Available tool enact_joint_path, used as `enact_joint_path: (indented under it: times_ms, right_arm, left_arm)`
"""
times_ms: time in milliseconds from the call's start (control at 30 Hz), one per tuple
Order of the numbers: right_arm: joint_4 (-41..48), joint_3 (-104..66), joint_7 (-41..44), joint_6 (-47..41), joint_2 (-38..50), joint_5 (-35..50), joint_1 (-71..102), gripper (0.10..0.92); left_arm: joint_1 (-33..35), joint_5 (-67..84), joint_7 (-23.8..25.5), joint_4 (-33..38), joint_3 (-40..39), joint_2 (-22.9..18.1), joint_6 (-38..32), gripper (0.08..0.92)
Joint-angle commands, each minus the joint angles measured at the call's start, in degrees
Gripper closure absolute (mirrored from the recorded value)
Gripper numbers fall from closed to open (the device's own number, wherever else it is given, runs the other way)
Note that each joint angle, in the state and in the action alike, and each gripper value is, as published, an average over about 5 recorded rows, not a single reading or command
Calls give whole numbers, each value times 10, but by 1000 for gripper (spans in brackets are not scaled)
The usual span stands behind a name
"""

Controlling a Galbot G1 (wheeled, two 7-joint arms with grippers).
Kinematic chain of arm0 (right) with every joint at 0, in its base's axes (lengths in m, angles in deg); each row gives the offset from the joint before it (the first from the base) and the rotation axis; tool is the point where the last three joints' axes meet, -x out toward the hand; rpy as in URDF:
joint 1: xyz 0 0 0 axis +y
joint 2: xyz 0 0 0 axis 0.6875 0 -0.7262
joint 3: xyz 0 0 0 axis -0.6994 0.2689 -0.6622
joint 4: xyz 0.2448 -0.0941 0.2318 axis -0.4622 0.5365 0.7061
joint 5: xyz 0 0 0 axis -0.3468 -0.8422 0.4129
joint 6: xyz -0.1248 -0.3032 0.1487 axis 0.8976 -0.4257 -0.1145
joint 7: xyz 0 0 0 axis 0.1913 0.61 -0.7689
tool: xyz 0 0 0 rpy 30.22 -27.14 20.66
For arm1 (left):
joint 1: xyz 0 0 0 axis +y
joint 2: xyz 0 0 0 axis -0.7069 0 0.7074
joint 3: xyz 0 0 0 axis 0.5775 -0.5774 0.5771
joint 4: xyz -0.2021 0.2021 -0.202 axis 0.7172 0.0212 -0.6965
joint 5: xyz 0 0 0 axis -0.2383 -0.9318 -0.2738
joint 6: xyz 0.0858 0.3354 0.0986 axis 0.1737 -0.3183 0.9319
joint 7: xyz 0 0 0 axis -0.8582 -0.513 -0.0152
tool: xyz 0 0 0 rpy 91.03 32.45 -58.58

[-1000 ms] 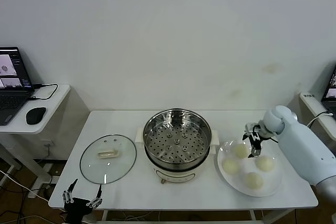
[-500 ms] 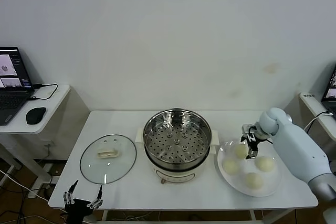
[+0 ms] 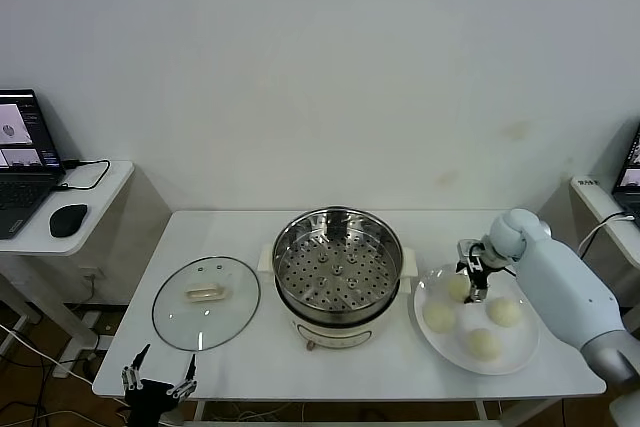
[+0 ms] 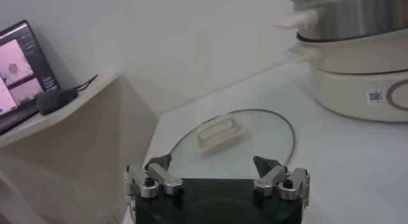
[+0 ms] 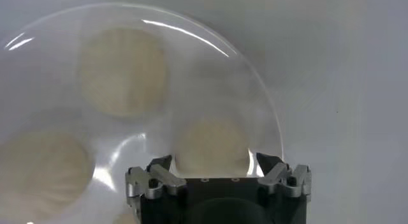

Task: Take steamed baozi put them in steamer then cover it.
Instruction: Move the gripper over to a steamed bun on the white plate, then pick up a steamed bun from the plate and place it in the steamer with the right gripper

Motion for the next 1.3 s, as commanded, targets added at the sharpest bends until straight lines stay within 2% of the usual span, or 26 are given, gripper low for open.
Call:
enact_joint_path:
  times_ms: [33, 267, 500, 700, 967, 1100, 1300]
  right_arm:
    - [-3, -1, -3, -2, 2, 8, 0, 422]
    - [-57, 22, 22, -20, 39, 66, -34, 437]
    - [-93, 136, 56, -54, 53, 196, -191, 434]
    - [-45, 255, 74, -64, -8, 270, -352, 431]
    - [39, 330, 92, -51, -134, 299, -444, 431]
    - [74, 339, 105, -16, -181, 303, -459, 432]
    - [124, 329, 137, 164, -232, 293, -458, 439]
  left_arm:
    - [1, -1, 0, 0, -2, -1, 0, 177]
    - [0, -1, -1, 5, -4, 0, -1, 177]
    - [2, -2, 0, 16, -5, 1, 1, 177]
    - [1, -2, -1, 28, -2, 3, 4, 177]
    - [-2, -1, -2, 41, 2, 0, 4, 177]
    - [-7, -1, -4, 40, 5, -2, 3, 177]
    - [-6, -6, -3, 33, 8, -4, 1, 177]
